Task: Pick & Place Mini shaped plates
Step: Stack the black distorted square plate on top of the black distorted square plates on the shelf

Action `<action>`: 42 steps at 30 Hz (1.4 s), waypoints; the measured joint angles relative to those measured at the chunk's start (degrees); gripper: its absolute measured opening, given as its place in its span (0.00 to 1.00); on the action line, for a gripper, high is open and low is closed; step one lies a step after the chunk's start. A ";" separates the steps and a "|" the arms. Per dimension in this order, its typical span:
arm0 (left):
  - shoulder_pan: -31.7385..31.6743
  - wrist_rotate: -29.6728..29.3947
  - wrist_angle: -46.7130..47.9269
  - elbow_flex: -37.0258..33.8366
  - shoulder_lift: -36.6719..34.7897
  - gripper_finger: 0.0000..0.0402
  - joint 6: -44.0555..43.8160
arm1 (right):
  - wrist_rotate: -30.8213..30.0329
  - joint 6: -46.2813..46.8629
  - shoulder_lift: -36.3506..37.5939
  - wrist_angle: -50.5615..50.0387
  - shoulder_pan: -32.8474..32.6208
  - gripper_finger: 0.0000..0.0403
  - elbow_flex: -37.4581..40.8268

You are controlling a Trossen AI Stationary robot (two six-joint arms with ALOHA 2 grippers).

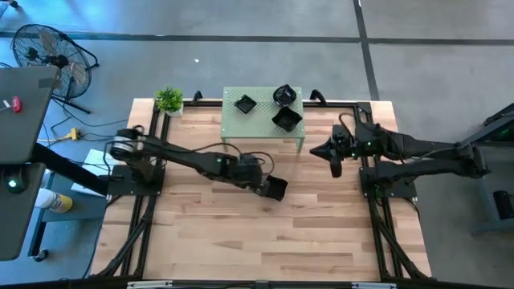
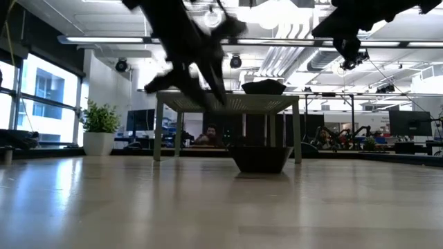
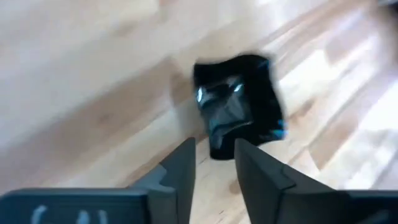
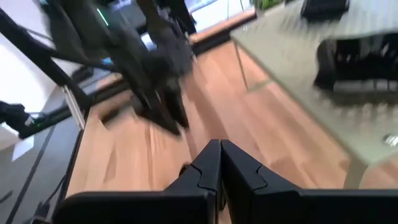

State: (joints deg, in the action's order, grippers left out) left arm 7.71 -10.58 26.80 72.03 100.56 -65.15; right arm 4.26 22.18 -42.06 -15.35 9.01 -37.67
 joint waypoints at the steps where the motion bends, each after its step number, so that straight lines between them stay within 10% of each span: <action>1: 0.60 -1.60 0.77 0.05 -1.78 0.26 2.54 | -1.60 0.81 -0.21 -0.93 -1.79 0.02 0.00; 6: 5.08 -7.46 -2.29 -5.02 -12.25 0.04 11.49 | -10.40 5.22 -4.87 -2.32 -10.99 0.02 -0.04; 11: 6.68 -10.61 -16.68 -16.80 -22.49 0.04 17.51 | -14.87 9.20 -15.30 -0.45 -16.04 0.03 -0.04; 28: 6.51 -9.32 -34.74 -44.34 -48.97 0.00 24.42 | -8.25 4.49 -49.92 9.99 -11.09 0.34 -8.01; 42: 5.92 -11.73 -24.24 -49.47 -64.42 0.00 24.90 | -7.08 8.90 -53.93 10.64 -10.03 0.03 -9.62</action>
State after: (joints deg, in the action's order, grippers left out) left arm 13.63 -22.31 2.56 22.57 36.14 -40.25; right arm -2.82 31.08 -96.00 -4.71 -1.02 -47.29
